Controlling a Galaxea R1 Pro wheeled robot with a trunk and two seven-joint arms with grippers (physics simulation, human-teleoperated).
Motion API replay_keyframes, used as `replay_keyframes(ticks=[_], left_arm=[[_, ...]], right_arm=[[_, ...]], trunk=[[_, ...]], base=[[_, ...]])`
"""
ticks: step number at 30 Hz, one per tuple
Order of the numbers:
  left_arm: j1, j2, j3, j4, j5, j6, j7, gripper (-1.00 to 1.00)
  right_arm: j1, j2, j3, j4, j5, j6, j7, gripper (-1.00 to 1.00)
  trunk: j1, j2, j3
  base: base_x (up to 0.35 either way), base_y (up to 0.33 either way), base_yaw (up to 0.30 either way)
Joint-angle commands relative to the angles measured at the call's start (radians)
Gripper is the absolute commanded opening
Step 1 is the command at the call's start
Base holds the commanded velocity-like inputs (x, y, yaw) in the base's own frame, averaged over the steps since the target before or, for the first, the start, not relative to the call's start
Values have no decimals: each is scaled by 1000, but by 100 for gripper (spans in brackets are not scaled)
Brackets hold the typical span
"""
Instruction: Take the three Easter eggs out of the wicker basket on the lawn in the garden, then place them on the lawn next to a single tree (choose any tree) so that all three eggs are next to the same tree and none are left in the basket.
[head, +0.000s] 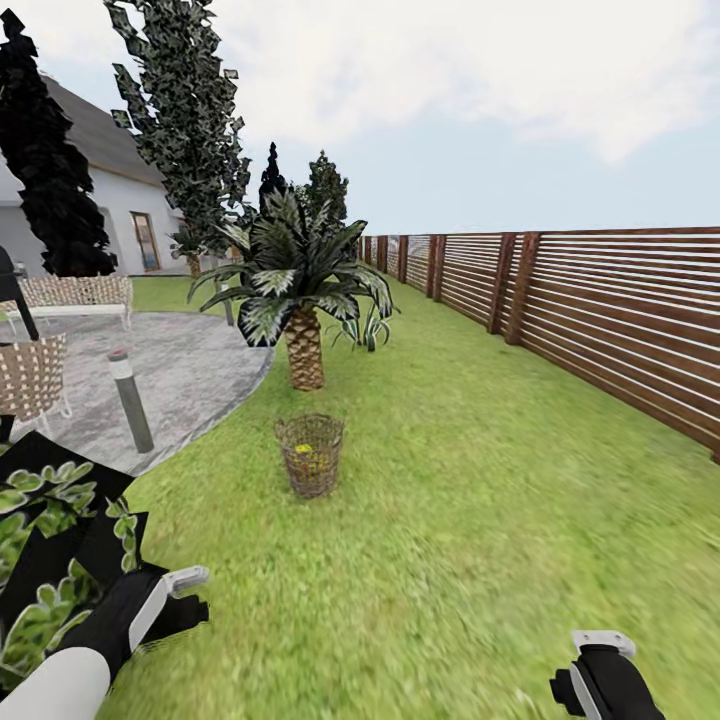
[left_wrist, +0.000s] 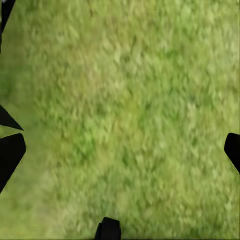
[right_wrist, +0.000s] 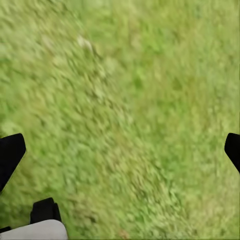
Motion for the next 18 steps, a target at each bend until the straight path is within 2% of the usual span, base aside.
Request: replay_keyframes(ticks=[1,5,14,16,17,18], left_arm=[[0,12,2,0,11,5,-2,100],[0,42,2,1,14,4,-12,100],[0,47,1,19,15,4,-25,100],[0,50,1,36,13,4,-81,100],[0,51,1,57,11,3,-137,100],[0,52,0,66,10,3,-166,100]], right_arm=[[-1,0,1,-1,0,4,-2,100],[-1,-1,2,-2,0,5,-2,100],[-1,-4,-1,-12,0,6,-2,100],[0,-3,2,-14,0,6,-2,100],[-1,-3,2,-15,0,6,-2,100],[0,-3,2,-17,0,6,-2,100]], trunk=[[1,-1,-1],[1,-1,-1],[1,-1,-1],[1,-1,-1],[1,-1,-1],[1,-1,-1]], base=[[329,0,0],[327,0,0],[321,0,0],[321,0,0],[320,0,0],[320,0,0]])
